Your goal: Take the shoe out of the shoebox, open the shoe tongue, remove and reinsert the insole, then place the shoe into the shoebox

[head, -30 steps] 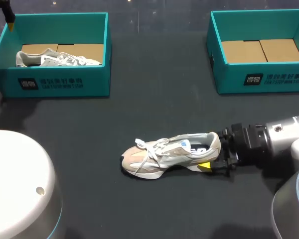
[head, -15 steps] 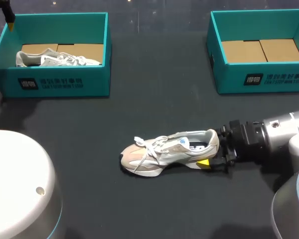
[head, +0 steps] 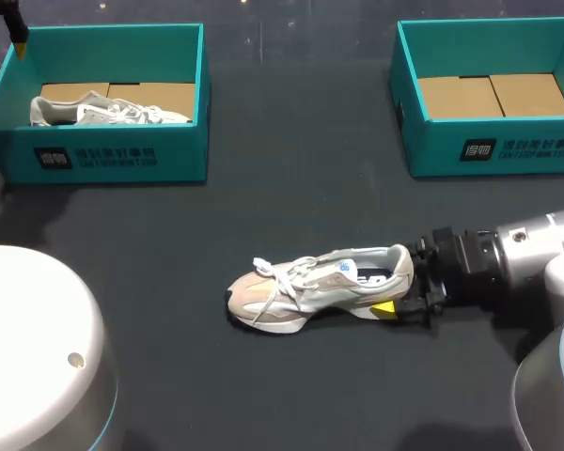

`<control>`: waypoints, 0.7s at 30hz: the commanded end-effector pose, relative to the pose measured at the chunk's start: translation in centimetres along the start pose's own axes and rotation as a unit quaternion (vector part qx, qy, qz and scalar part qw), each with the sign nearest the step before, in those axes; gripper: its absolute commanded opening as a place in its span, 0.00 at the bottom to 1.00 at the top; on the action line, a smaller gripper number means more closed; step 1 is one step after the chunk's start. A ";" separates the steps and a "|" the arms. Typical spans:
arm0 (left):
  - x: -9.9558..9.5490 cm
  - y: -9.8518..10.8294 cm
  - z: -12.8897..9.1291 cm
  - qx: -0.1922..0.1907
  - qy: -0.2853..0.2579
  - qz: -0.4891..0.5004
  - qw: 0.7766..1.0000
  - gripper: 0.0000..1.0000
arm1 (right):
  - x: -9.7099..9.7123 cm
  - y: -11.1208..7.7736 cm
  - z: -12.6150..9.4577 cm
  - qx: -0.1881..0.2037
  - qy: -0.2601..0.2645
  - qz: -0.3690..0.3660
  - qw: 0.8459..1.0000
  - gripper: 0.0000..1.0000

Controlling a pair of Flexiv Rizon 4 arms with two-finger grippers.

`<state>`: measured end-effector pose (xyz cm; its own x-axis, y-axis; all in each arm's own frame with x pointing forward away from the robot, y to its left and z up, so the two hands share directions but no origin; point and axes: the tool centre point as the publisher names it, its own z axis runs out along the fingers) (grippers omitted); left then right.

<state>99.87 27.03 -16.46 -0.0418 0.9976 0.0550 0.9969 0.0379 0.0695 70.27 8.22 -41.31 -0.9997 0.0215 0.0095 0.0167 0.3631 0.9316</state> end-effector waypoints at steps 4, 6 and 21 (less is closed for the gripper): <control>-0.2 -1.0 -0.9 0.008 -0.002 -0.046 0.999 1.00 | 0.2 0.1 0.1 0.002 0.000 0.000 1.000 0.00; -0.4 -2.1 -1.4 0.004 0.010 -0.109 0.994 1.00 | 0.2 0.1 0.1 0.002 0.000 0.000 1.000 0.00; -4.0 -9.9 -2.8 0.047 -0.005 -0.384 0.922 1.00 | 0.2 0.1 0.1 0.002 0.000 0.000 1.000 0.00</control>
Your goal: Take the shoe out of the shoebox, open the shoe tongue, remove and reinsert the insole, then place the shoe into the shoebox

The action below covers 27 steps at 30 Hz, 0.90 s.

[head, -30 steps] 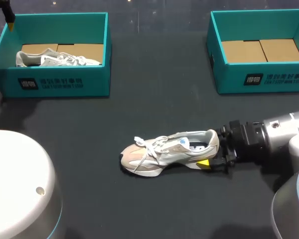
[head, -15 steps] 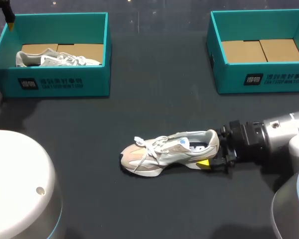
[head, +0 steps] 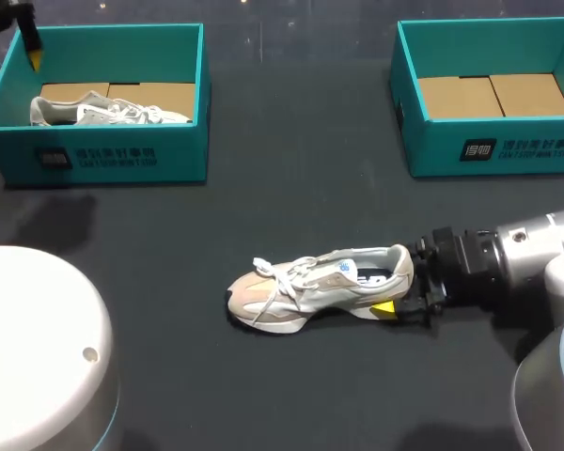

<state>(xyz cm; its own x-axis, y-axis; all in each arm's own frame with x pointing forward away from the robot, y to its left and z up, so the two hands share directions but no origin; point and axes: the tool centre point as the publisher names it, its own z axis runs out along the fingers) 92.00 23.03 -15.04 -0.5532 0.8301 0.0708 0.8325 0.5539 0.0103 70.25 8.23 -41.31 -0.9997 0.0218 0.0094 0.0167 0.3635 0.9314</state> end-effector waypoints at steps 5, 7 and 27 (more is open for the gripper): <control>0.7 -1.9 -0.4 0.012 -0.026 -0.121 0.992 1.00 | 0.1 0.1 0.1 0.002 0.000 0.000 1.000 0.00; 0.7 -1.9 -0.4 0.012 -0.026 -0.121 0.992 1.00 | 0.1 0.1 0.1 0.002 0.000 0.000 1.000 0.00; -1.0 -9.8 -0.2 0.034 0.031 -0.447 0.893 1.00 | 0.1 0.1 0.1 0.002 0.000 0.000 1.000 0.00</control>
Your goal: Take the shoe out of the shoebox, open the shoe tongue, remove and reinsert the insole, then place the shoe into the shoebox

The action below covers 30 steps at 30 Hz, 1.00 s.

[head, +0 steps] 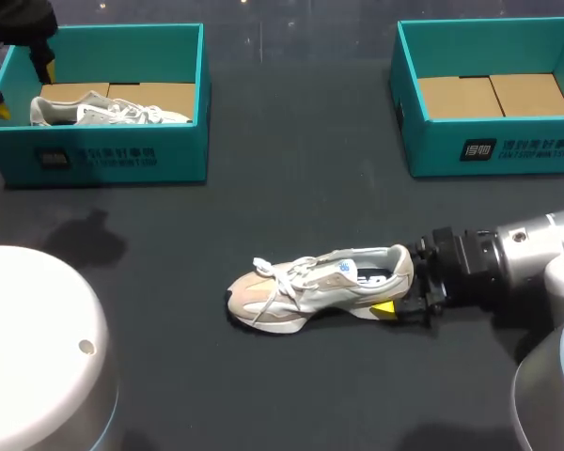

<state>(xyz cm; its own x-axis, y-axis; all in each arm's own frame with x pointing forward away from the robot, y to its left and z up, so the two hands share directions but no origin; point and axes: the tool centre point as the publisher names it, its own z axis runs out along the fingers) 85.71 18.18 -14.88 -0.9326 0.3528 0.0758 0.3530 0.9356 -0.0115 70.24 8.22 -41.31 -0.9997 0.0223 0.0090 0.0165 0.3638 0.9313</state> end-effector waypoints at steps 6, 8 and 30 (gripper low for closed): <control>1.4 -4.6 0.1 -0.026 0.027 -0.279 0.960 1.00 | 0.1 0.1 0.1 0.002 0.000 0.000 1.000 0.00; 1.4 -4.6 0.1 -0.026 0.027 -0.279 0.960 1.00 | 0.1 0.1 0.1 0.002 0.000 0.000 1.000 0.00; 5.0 -10.5 2.2 0.000 0.076 -0.527 0.846 1.00 | 0.1 0.1 0.1 0.002 0.000 0.000 1.000 0.00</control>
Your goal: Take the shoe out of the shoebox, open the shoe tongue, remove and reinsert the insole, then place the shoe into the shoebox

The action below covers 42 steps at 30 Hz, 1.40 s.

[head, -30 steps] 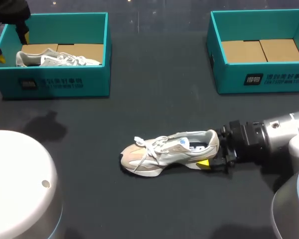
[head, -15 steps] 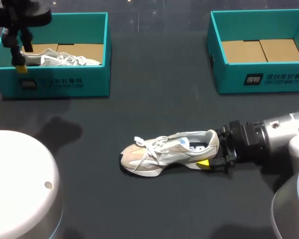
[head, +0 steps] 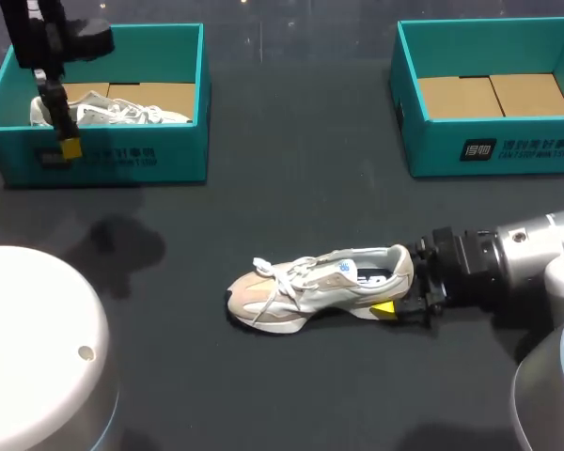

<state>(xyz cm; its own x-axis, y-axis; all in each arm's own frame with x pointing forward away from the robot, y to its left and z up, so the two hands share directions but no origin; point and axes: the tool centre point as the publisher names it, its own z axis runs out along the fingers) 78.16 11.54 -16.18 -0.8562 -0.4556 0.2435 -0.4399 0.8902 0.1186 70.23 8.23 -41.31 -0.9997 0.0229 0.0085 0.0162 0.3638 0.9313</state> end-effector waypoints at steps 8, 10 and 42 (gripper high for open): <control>5.3 -2.0 1.6 0.081 -0.086 -0.249 0.961 1.00 | 0.1 0.1 0.1 0.002 0.000 0.000 1.000 0.00; 5.9 -2.7 1.9 0.094 -0.099 -0.286 0.948 1.00 | 0.1 0.1 0.1 0.002 0.000 0.000 1.000 0.00; 13.5 -11.0 6.2 0.021 -0.135 -0.491 0.861 1.00 | 0.1 0.1 0.1 0.002 0.000 0.000 1.000 0.00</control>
<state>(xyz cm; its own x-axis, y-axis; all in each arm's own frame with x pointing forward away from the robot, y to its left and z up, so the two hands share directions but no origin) 69.66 -1.77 -19.73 -0.1035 -0.9864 -0.1280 -0.9917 0.0924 0.0898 70.22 8.25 -41.32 -0.9997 0.0232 0.0080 0.0158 0.3631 0.9316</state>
